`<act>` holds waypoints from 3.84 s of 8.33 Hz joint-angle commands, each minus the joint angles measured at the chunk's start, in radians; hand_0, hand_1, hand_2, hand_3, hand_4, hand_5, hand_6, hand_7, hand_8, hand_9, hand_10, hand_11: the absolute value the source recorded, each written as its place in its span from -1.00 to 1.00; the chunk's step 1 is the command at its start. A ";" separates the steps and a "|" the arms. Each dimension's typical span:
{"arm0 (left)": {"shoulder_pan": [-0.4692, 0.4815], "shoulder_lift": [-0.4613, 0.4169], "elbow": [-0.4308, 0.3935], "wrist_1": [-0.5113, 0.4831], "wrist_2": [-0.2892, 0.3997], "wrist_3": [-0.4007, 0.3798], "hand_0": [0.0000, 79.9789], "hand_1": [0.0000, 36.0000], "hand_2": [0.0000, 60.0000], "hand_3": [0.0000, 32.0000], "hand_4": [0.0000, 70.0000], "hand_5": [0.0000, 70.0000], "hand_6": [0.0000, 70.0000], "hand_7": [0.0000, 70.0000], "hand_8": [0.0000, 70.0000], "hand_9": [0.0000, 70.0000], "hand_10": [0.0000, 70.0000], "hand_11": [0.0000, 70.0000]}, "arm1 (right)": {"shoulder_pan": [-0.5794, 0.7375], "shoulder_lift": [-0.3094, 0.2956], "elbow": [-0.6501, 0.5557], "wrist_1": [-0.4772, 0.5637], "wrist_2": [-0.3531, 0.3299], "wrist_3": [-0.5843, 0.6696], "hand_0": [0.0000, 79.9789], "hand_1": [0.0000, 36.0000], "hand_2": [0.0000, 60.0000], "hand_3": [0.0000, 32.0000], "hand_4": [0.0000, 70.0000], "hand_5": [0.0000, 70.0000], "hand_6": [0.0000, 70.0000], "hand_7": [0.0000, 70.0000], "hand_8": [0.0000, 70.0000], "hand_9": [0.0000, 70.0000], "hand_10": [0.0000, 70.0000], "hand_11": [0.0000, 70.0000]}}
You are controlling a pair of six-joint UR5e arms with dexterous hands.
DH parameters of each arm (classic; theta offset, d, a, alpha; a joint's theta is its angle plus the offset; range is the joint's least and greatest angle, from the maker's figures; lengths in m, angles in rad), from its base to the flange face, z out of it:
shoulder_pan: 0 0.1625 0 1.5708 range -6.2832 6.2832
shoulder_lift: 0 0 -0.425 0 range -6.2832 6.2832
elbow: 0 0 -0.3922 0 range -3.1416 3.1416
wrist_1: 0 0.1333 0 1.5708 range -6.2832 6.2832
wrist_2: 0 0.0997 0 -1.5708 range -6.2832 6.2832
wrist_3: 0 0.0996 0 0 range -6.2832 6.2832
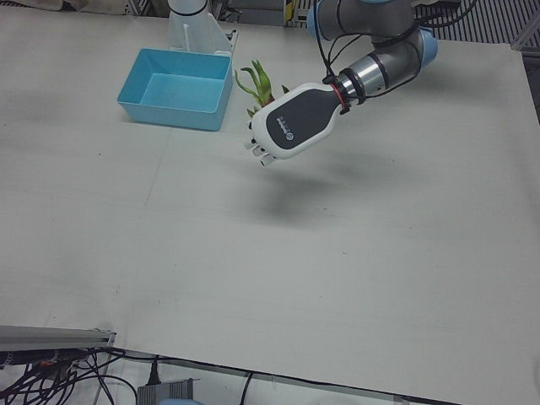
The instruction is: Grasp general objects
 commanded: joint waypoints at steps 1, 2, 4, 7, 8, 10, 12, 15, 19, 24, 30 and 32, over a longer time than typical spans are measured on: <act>0.251 0.000 -0.080 -0.083 -0.075 -0.111 1.00 1.00 1.00 -1.00 1.00 1.00 1.00 1.00 1.00 1.00 1.00 1.00 | 0.000 0.000 0.000 0.000 0.000 0.000 -1.00 -1.00 -1.00 -1.00 -1.00 -1.00 -1.00 -1.00 -1.00 -1.00 -1.00 -1.00; 0.352 -0.005 -0.089 -0.089 -0.108 -0.112 1.00 1.00 1.00 -1.00 1.00 1.00 1.00 1.00 1.00 1.00 1.00 1.00 | 0.002 0.000 0.000 0.000 0.000 0.000 -1.00 -1.00 -1.00 -1.00 -1.00 -1.00 -1.00 -1.00 -1.00 -1.00 -1.00 -1.00; 0.555 -0.028 -0.087 -0.146 -0.212 -0.119 1.00 1.00 1.00 -1.00 1.00 1.00 1.00 1.00 1.00 1.00 1.00 1.00 | 0.000 0.000 0.000 0.000 0.000 0.000 -1.00 -1.00 -1.00 -1.00 -1.00 -1.00 -1.00 -1.00 -1.00 -1.00 -1.00 -1.00; 0.752 -0.123 -0.078 -0.181 -0.283 -0.117 1.00 1.00 1.00 -1.00 1.00 1.00 1.00 1.00 1.00 1.00 1.00 1.00 | 0.000 0.000 0.000 0.000 0.000 0.000 -1.00 -1.00 -1.00 -1.00 -1.00 -1.00 -1.00 -1.00 -1.00 -1.00 -1.00 -1.00; 0.769 -0.144 -0.065 -0.189 -0.284 -0.119 1.00 1.00 1.00 -1.00 1.00 1.00 1.00 1.00 1.00 1.00 1.00 1.00 | 0.000 0.000 0.000 0.000 0.000 0.000 -1.00 -1.00 -1.00 -1.00 -1.00 -1.00 -1.00 -1.00 -1.00 -1.00 -1.00 -1.00; 0.786 -0.145 -0.034 -0.220 -0.284 -0.126 1.00 1.00 1.00 -1.00 0.75 1.00 1.00 1.00 0.64 1.00 0.38 1.00 | 0.000 0.000 0.000 0.000 0.000 0.000 -1.00 -1.00 -1.00 -1.00 -1.00 -1.00 -1.00 -1.00 -1.00 -1.00 -1.00 -1.00; 0.786 -0.146 -0.034 -0.221 -0.289 -0.125 1.00 1.00 1.00 -1.00 -0.74 1.00 0.13 1.00 -0.80 -0.50 0.02 0.59 | 0.000 0.000 0.000 0.000 0.000 0.000 -1.00 -1.00 -1.00 -1.00 -1.00 -1.00 -1.00 -1.00 -1.00 -1.00 -1.00 -1.00; 0.790 -0.137 -0.023 -0.208 -0.376 -0.126 1.00 1.00 1.00 -1.00 -1.00 1.00 -0.81 0.11 -0.99 -0.82 -0.47 -0.05 | 0.000 0.000 0.000 0.000 0.000 0.000 -1.00 -1.00 -1.00 -1.00 -1.00 -1.00 -1.00 -1.00 -1.00 -1.00 -1.00 -1.00; 0.815 -0.137 -0.025 -0.211 -0.375 -0.126 1.00 1.00 1.00 -1.00 -1.00 1.00 -1.00 -0.19 -1.00 -0.88 -0.90 -0.67 | 0.000 0.000 0.000 0.000 0.000 0.000 -1.00 -1.00 -1.00 -1.00 -1.00 -1.00 -1.00 -1.00 -1.00 -1.00 -1.00 -1.00; 0.474 0.047 0.090 -0.475 -0.364 -0.414 1.00 1.00 1.00 -1.00 -0.01 1.00 0.15 1.00 -0.80 -0.57 -0.81 -0.58 | 0.000 0.000 0.000 0.000 0.000 -0.002 -1.00 -1.00 -1.00 -1.00 -1.00 -1.00 -1.00 -1.00 -1.00 -1.00 -1.00 -1.00; -0.111 0.025 0.450 -0.531 -0.287 -0.430 1.00 1.00 1.00 -1.00 0.45 1.00 1.00 1.00 -0.59 -0.47 -0.40 0.01 | 0.000 0.000 0.000 0.000 0.000 -0.002 -1.00 -1.00 -1.00 -1.00 -1.00 -1.00 -1.00 -1.00 -1.00 -1.00 -1.00 -1.00; -0.238 -0.097 0.683 -0.572 -0.301 -0.424 1.00 1.00 1.00 -1.00 0.38 1.00 1.00 1.00 -0.59 -0.47 -0.39 0.03 | 0.000 0.000 -0.001 0.000 0.000 0.000 -1.00 -1.00 -1.00 -1.00 -1.00 -1.00 -1.00 -1.00 -1.00 -1.00 -1.00 -1.00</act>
